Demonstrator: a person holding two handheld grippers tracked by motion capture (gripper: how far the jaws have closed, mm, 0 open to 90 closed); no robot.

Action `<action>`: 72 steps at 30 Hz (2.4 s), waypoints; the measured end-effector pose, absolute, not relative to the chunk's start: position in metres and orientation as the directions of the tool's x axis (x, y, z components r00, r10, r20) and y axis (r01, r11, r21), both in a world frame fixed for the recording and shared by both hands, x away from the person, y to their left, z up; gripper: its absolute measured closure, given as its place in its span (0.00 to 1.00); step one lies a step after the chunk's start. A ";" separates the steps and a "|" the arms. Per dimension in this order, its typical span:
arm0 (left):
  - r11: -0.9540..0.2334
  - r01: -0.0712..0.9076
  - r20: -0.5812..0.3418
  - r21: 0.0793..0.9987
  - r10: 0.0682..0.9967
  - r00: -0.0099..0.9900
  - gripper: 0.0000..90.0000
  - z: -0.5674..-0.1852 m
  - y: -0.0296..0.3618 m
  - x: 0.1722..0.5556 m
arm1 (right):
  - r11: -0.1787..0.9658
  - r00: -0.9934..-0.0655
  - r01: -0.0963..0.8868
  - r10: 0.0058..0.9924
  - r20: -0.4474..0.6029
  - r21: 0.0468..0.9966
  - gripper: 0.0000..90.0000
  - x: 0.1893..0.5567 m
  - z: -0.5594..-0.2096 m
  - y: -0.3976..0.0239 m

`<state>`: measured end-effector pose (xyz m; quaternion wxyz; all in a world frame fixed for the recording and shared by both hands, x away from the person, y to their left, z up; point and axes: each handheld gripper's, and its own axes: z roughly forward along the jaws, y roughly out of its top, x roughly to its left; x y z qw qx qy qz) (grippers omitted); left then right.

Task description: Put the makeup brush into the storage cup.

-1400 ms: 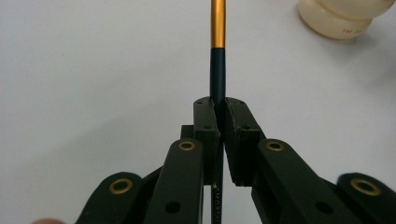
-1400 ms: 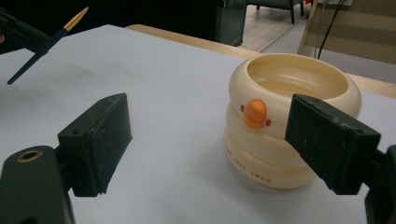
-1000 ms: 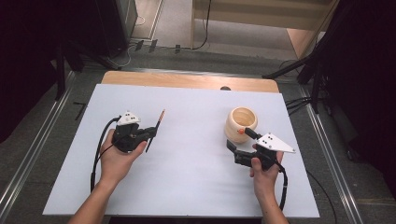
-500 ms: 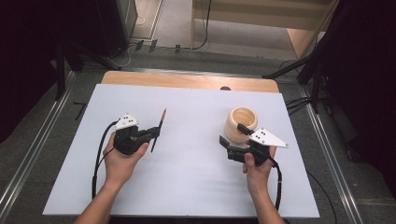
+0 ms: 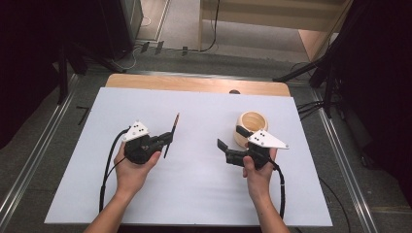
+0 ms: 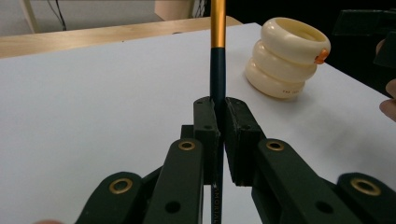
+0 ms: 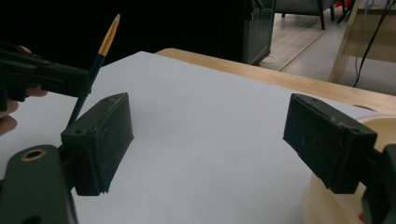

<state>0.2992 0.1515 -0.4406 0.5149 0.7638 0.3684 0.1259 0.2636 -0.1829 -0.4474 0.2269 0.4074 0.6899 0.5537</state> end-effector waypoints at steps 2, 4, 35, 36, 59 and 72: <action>-0.196 0.429 -0.188 0.882 0.688 0.701 0.95 -0.442 0.150 0.298 | 0.054 -0.566 0.312 0.813 0.140 0.949 0.18 0.264 -0.446 -0.180; -0.191 0.424 -0.189 0.885 0.685 0.704 0.95 -0.442 0.148 0.297 | 0.051 -0.572 0.313 0.808 0.145 0.948 0.18 0.263 -0.445 -0.177; -0.144 0.288 -0.150 0.947 0.593 0.791 0.95 -0.452 0.126 0.284 | -0.025 -0.553 0.344 0.802 0.224 0.939 0.37 0.254 -0.433 -0.145; -0.143 0.287 -0.151 0.947 0.589 0.794 0.95 -0.452 0.125 0.284 | -0.025 -0.557 0.345 0.799 0.226 0.938 0.38 0.254 -0.433 -0.144; -0.184 0.205 -0.069 0.961 0.558 0.827 0.95 -0.456 0.106 0.273 | -0.062 -0.600 0.340 0.754 0.267 0.938 0.60 0.247 -0.430 -0.129; -0.194 0.194 -0.063 0.962 0.530 0.846 0.95 -0.458 0.098 0.267 | -0.109 -0.582 0.389 0.740 0.336 0.915 0.73 0.251 -0.436 -0.126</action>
